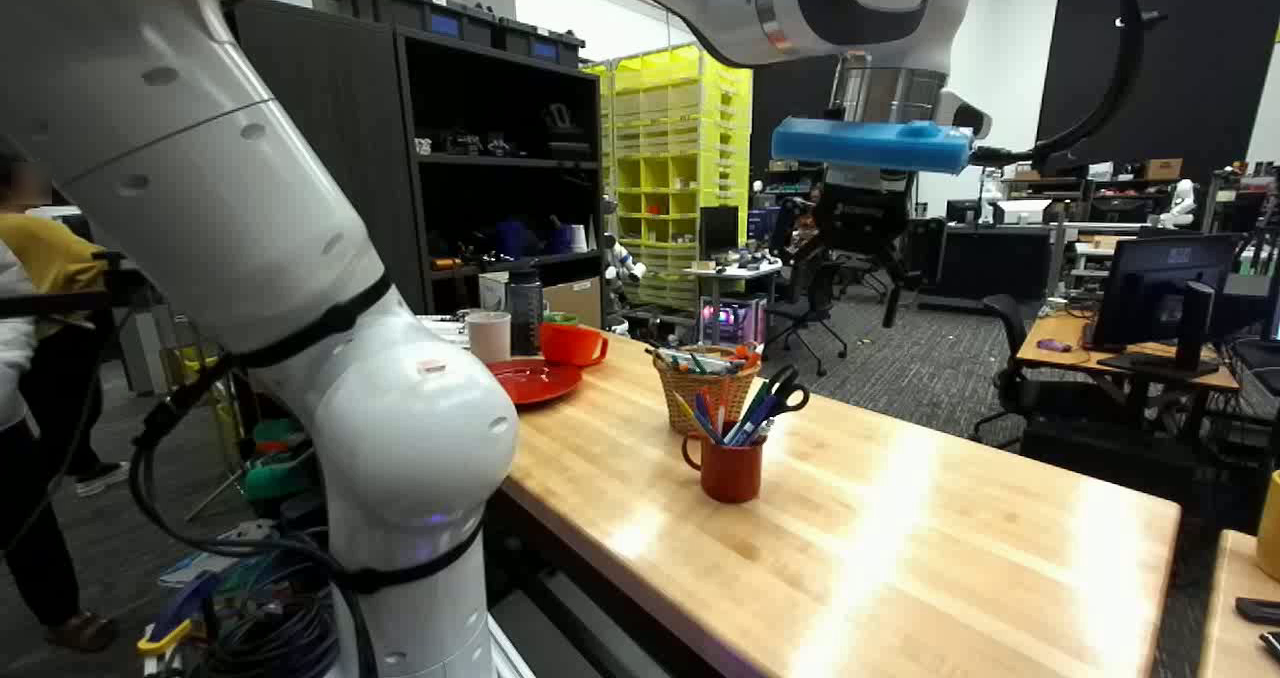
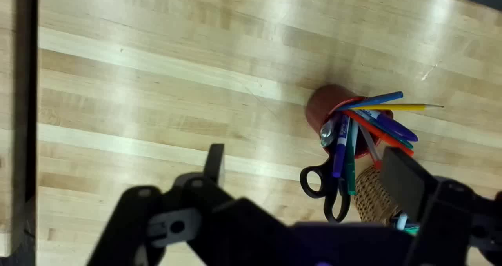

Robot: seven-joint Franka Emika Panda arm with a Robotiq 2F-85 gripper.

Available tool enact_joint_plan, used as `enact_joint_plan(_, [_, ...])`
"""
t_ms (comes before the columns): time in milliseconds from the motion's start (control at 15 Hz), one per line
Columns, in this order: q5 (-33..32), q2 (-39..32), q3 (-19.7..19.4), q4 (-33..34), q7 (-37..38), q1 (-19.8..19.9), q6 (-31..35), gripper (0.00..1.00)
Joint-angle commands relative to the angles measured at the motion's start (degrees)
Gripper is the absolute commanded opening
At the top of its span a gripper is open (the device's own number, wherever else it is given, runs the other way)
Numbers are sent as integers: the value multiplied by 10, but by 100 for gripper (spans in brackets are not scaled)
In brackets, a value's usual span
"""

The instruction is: Remove the blue pen and yellow pencil from the red mug.

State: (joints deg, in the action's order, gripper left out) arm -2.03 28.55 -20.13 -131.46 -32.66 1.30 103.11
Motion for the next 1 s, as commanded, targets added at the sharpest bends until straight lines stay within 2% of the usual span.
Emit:
enact_joint_plan(0, [7,-3,12,1,-6,15,-1,100])
enact_joint_plan(133, [1,10,31,-13,-7,7,-1,100])
enact_joint_plan(333, [-4,25,80,-42,-8,-17,1,100])
enact_joint_plan(600, [-7,18,142,-47,20,-48,7,100])
enact_joint_plan(933, [7,-11,173,-45,86,-66,111,100])
